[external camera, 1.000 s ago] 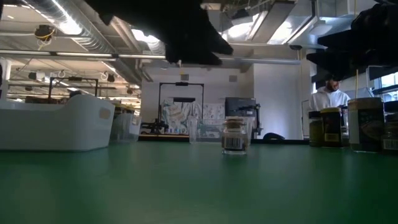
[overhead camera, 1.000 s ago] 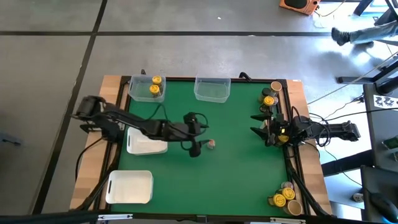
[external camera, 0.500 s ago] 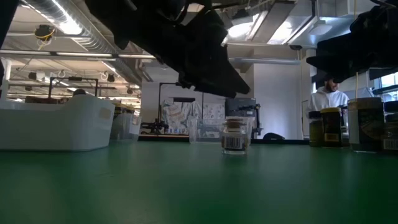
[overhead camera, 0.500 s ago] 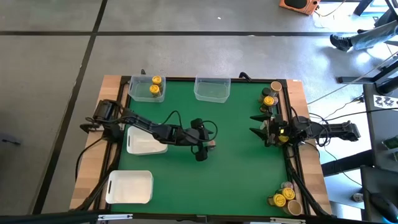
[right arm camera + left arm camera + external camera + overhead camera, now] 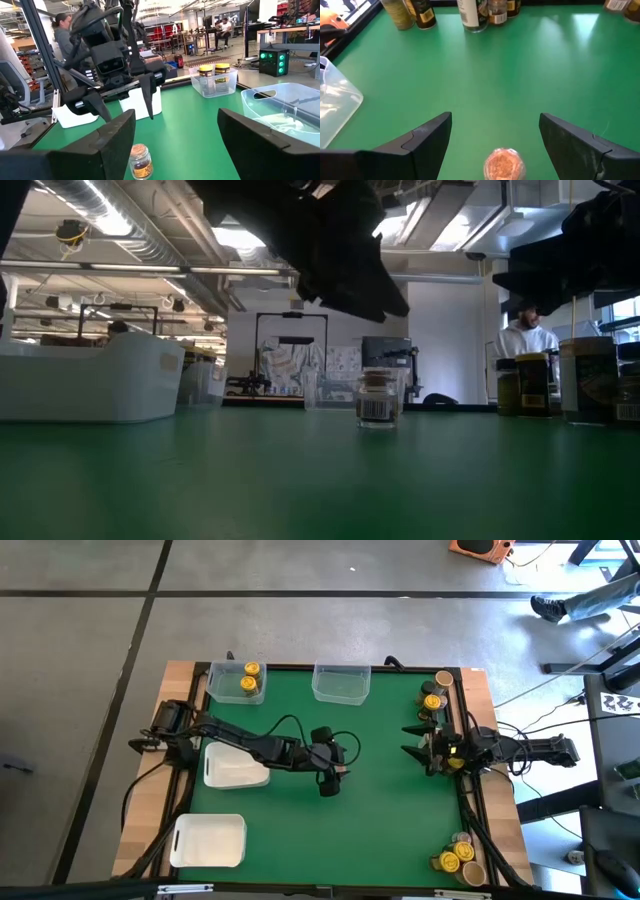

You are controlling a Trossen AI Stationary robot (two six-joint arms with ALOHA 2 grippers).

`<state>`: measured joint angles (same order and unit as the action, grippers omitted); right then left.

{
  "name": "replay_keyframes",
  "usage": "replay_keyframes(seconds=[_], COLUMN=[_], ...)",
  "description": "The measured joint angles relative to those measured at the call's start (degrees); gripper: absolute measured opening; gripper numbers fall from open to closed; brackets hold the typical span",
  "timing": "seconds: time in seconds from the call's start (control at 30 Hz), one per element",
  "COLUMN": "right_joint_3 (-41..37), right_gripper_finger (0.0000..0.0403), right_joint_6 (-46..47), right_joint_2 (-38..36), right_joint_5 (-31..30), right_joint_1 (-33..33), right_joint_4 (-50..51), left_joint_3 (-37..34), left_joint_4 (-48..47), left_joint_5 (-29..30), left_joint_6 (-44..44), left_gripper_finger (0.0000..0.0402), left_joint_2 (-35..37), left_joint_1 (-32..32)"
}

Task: Sort spices by type
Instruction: Put the brown seasoning bottle into the right transparent bin

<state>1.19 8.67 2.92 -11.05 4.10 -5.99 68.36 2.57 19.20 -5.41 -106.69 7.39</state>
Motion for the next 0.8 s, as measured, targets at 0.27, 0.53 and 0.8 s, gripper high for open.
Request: replay_keyframes(seconds=[0.27, 0.53, 0.8], right_joint_3=[0.00, 0.00, 0.00], right_gripper_finger=[0.0280, 0.0280, 0.0280], right_joint_6=[0.14, 0.16, 0.11], right_joint_2=[0.00, 0.00, 0.00], right_joint_5=[-0.26, -1.71, -1.38], right_joint_1=[0.00, 0.00, 0.00], right_joint_4=[0.04, -0.47, 0.65], left_joint_3=[-0.44, -0.44, -0.45], left_joint_4=[-0.78, -0.28, 0.63], left_joint_5=[-0.55, -1.51, -7.44], left_joint_6=[1.20, 2.09, 0.78], left_gripper_finger=[0.0299, 0.0299, 0.0299], left_joint_2=[-2.19, -2.89, -5.84], left_joint_1=[-0.32, -0.60, -0.76])
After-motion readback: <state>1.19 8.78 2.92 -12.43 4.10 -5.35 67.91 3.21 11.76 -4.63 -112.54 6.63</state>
